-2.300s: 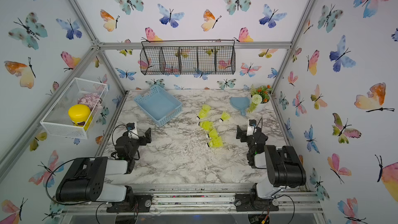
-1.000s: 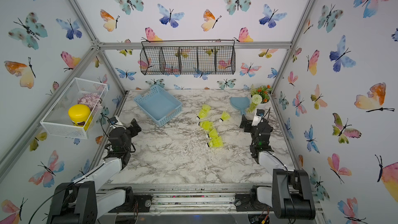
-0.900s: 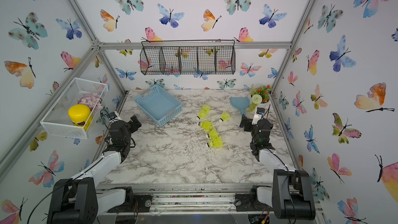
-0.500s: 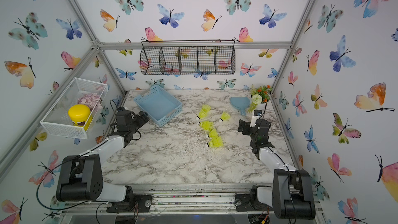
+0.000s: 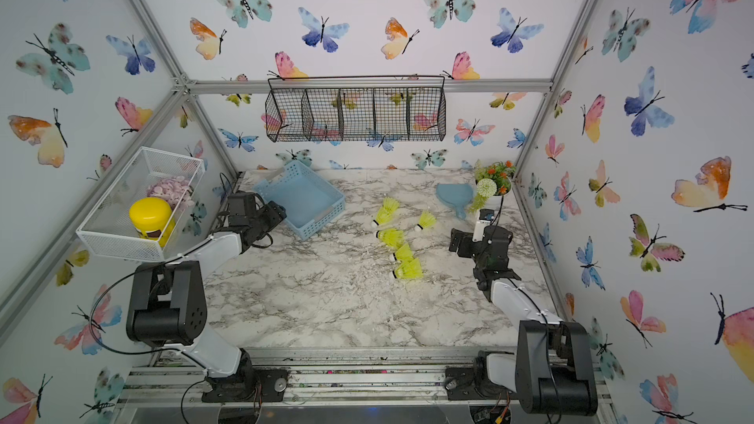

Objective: Put the shuttlecocks into the storage box
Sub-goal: Move the storage box to the center of the board.

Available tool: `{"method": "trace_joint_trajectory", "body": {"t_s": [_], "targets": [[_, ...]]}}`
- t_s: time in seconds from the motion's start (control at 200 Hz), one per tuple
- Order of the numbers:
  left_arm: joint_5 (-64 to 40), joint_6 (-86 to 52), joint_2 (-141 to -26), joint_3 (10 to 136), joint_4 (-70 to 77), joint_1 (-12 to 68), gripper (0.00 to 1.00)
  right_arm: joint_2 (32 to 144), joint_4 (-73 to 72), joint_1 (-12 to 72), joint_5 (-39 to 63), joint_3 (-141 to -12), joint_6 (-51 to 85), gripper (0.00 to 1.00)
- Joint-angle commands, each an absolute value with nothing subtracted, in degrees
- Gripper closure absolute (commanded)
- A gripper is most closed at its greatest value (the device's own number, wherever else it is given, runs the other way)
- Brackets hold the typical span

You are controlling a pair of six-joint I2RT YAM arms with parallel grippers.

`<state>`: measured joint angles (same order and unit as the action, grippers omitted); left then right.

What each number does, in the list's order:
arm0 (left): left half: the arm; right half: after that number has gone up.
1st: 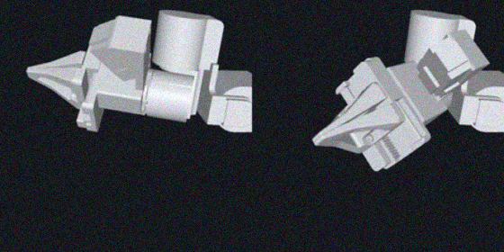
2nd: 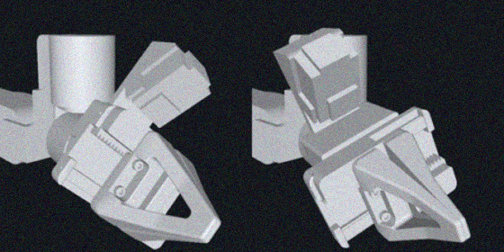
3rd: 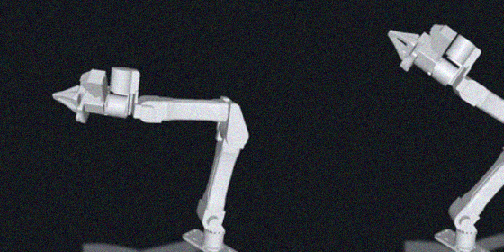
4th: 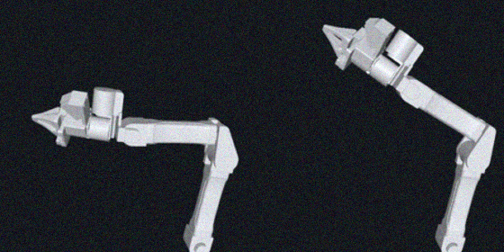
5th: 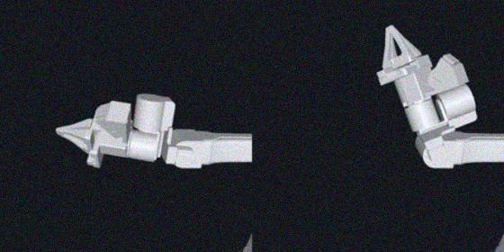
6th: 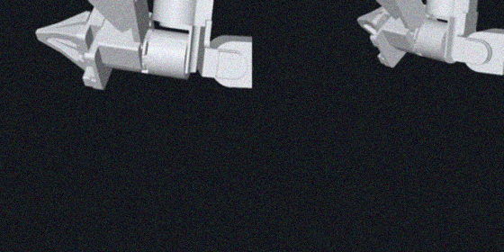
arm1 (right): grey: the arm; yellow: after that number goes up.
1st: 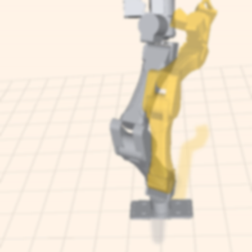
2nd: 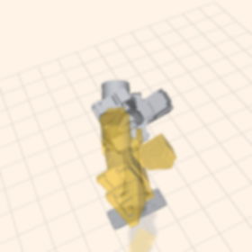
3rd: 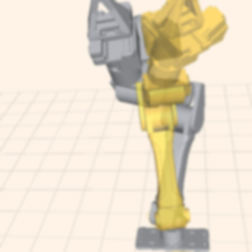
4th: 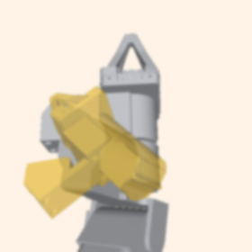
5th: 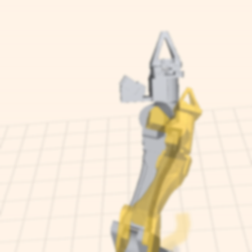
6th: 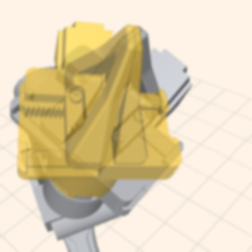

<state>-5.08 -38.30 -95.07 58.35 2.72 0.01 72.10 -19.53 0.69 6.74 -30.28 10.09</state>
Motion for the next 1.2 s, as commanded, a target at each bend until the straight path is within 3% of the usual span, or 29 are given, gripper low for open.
{"method": "trace_joint_trajectory", "body": {"t_s": [0.0, 0.04, 0.15, 0.245, 0.395, 0.721, 0.806, 0.846, 1.196], "targets": [[-6.5, -38.6, -97.9, 60.9, -2.3, 0.3, 0.34, 71.1, -18.6, 0.6, 7.8, -31.1, 10.6, 0.02], [-6.6, -38.5, -98.4, 61.1, -2.4, 0.3, 0.34, 71.1, -18.6, 0.6, 7.9, -31.1, 10.7, 0.02], [-6.2, -38.5, -99.4, 62.0, -3.2, 0.5, 0.47, 71.1, -18.4, 0.6, 8.1, -31.0, 10.8, 0.02], [-6.5, -38.4, -100.3, 62.6, -3.5, 0.5, 0.48, 71.1, -18.3, 0.6, 8.2, -31.0, 10.8, 0.02], [-7.7, -37.6, -102.6, 64.5, -5.6, 0.8, 0.67, 71.3, -18.3, 0.6, 8.2, -30.9, 10.9, 0.02], [-6.6, -36.2, -101.4, 64.1, -7.2, 1.5, 0.93, 71.2, -17.9, 0.5, 8.4, -30.8, 10.8, 0.02], [-6.6, -35.6, -100.9, 63.9, -7.9, 1.7, 0.95, 71.4, -18.0, 0.5, 8.4, -30.9, 10.8, 0.02], [-6.6, -35.2, -100.6, 63.6, -8.1, 1.8, 1.00, 71.3, -18.0, 0.6, 8.5, -30.8, 10.7, 0.02], [-5.7, -30.6, -94.8, 60.1, -12.9, 3.0, 1.00, 71.1, -17.7, 0.6, 8.5, -30.7, 10.6, 0.02]]}}
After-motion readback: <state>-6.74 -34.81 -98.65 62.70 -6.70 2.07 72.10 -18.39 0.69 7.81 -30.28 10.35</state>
